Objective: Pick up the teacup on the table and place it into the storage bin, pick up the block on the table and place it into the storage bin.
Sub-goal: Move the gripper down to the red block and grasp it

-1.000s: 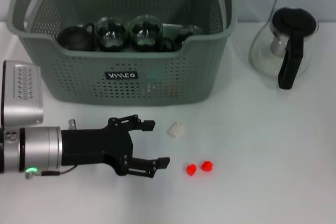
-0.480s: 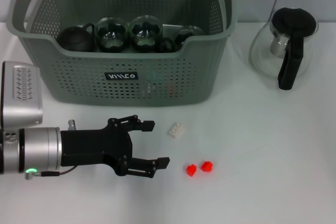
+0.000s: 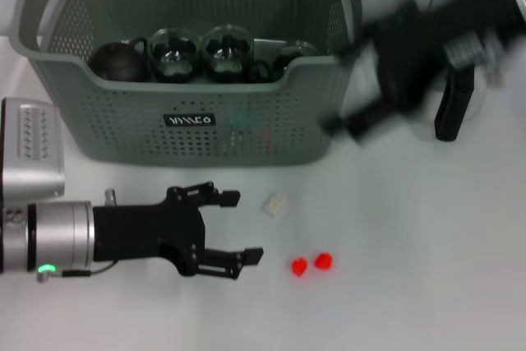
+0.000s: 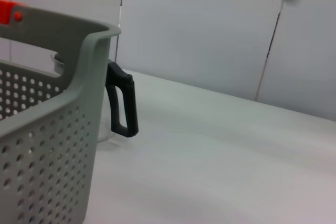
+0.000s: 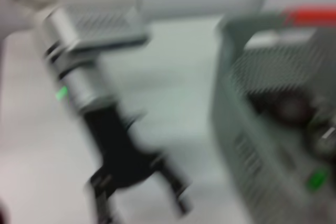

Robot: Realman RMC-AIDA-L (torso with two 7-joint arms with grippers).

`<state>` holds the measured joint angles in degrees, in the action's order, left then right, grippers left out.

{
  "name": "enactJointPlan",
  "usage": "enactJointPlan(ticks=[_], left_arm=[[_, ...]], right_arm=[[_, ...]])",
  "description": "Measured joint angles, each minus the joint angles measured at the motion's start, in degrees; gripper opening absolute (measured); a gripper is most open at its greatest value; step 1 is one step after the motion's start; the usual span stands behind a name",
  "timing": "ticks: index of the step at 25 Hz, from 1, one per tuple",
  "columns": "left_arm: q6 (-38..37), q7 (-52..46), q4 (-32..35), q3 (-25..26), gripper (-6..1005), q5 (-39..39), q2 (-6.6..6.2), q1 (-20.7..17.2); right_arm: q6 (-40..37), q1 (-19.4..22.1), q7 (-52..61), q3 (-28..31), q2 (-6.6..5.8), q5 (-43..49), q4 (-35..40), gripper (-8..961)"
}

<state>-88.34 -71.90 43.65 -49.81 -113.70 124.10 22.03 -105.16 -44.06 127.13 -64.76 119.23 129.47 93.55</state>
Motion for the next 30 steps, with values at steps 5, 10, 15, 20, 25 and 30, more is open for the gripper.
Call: enactJointPlan(ticks=[5,10,15,20,25,30], left_arm=[[0.3,0.0,0.0,0.1,951,0.1,-0.03,0.0],[0.3,0.0,0.0,0.1,951,0.2,-0.09,0.4],[0.3,0.0,-0.1,0.1,951,0.3,-0.09,0.5],[0.4,0.0,-0.3,0.1,951,0.3,-0.09,0.5],[0.4,0.0,-0.3,0.1,951,0.4,-0.08,0.2],[0.5,0.0,-0.4,0.2,951,0.4,0.0,0.0]], right_arm=[[-3.3,5.3,1.4,-5.9,1.03,5.5,-2.9,928],[4.4,5.8,2.0,-14.0,1.06,9.0,-15.4,926],[15.2,3.7,2.1,-20.2,1.11,9.3,-26.0,927],[24.2,1.8,2.7,-26.2,1.54,9.1,-32.5,927],[30.2,1.2,5.9,-33.3,1.53,9.1,-34.5,921],[31.9,1.2,7.3,-36.3,1.59,9.2,-34.6,905]])
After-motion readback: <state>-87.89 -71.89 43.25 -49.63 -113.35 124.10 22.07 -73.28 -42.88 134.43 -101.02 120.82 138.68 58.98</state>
